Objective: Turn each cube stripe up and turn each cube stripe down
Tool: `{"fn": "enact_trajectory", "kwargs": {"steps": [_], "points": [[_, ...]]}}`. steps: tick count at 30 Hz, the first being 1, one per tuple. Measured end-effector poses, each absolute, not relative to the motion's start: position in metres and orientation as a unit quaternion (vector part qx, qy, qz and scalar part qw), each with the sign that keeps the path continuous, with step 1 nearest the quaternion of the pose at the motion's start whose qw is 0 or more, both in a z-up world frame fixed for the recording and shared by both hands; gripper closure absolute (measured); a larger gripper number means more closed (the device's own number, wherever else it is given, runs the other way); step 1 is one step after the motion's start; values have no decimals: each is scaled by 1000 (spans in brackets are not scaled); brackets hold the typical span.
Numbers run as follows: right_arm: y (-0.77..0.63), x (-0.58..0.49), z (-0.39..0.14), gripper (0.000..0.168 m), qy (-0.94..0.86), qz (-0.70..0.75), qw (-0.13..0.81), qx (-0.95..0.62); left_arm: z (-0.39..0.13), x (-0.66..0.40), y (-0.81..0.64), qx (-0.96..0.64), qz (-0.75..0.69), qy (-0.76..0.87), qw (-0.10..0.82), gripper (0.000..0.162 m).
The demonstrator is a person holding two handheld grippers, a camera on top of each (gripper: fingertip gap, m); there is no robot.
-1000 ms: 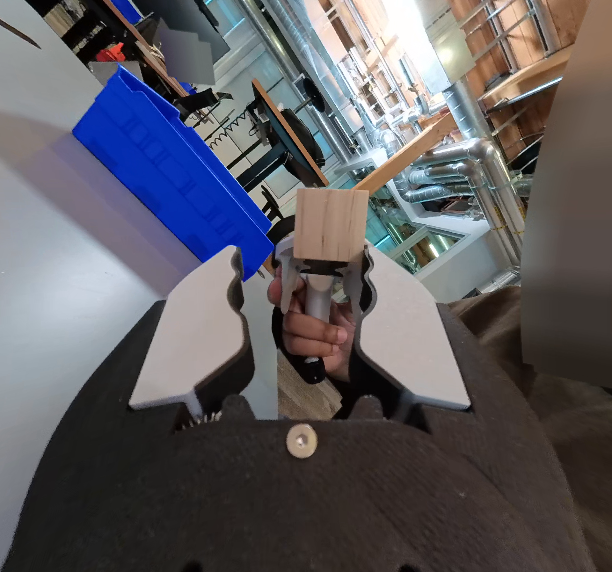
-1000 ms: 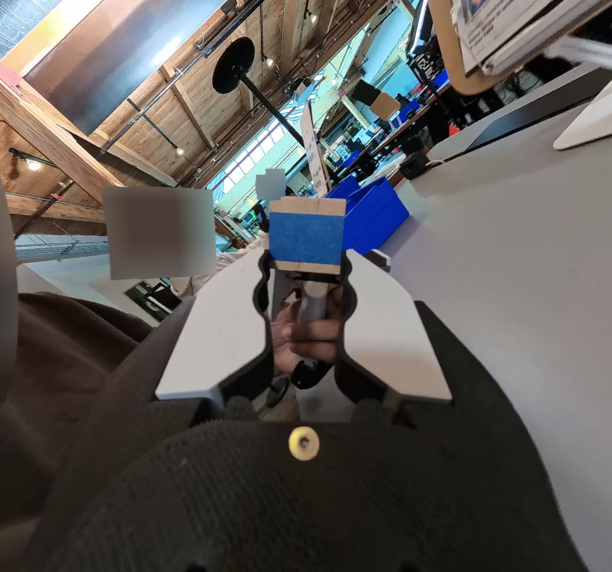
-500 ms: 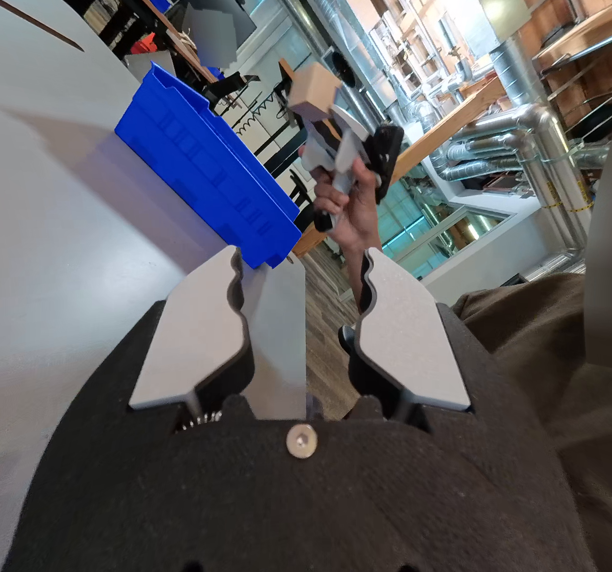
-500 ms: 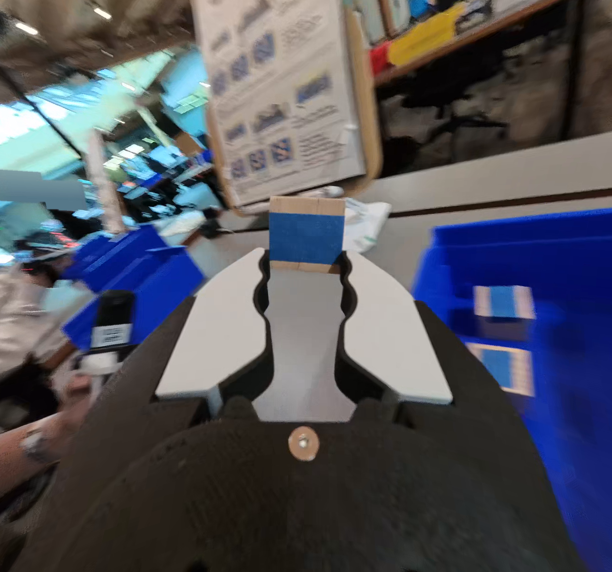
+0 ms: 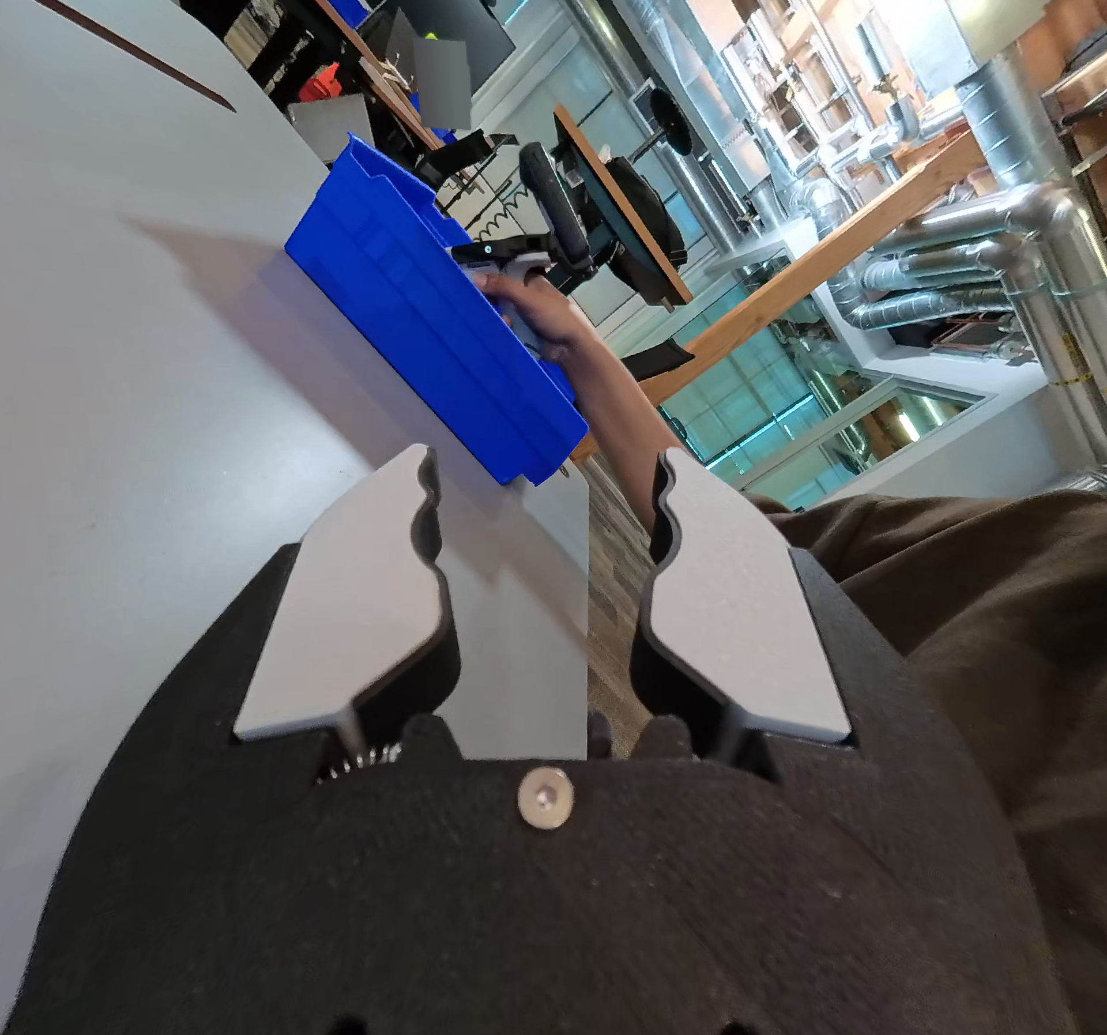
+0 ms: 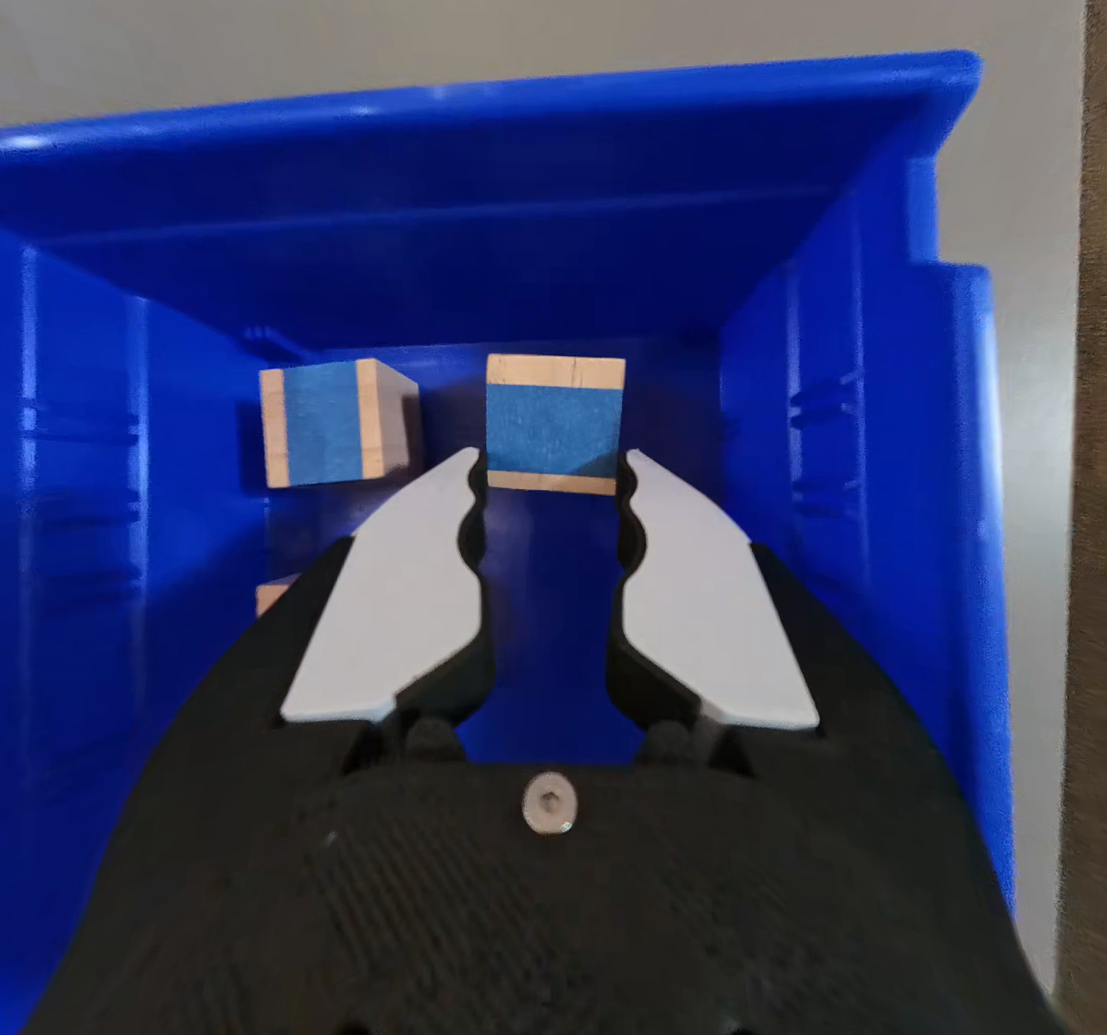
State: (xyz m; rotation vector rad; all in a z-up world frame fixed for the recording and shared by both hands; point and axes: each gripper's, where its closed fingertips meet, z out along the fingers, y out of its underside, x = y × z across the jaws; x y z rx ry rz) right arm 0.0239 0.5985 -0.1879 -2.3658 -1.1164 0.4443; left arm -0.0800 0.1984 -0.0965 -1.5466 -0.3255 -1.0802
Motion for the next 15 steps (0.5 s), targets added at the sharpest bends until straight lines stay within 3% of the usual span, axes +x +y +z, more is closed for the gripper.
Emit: {"fn": "enact_trajectory", "kwargs": {"steps": [9,15], "points": [[607,21,-195,126,-427,133,222,-866,-93,-101,195,-650,-447,-158,594,96],[596,31,-166,130,-421,156,257,-856,-86,-113,190,-642,-435,-162,610,100]]}}
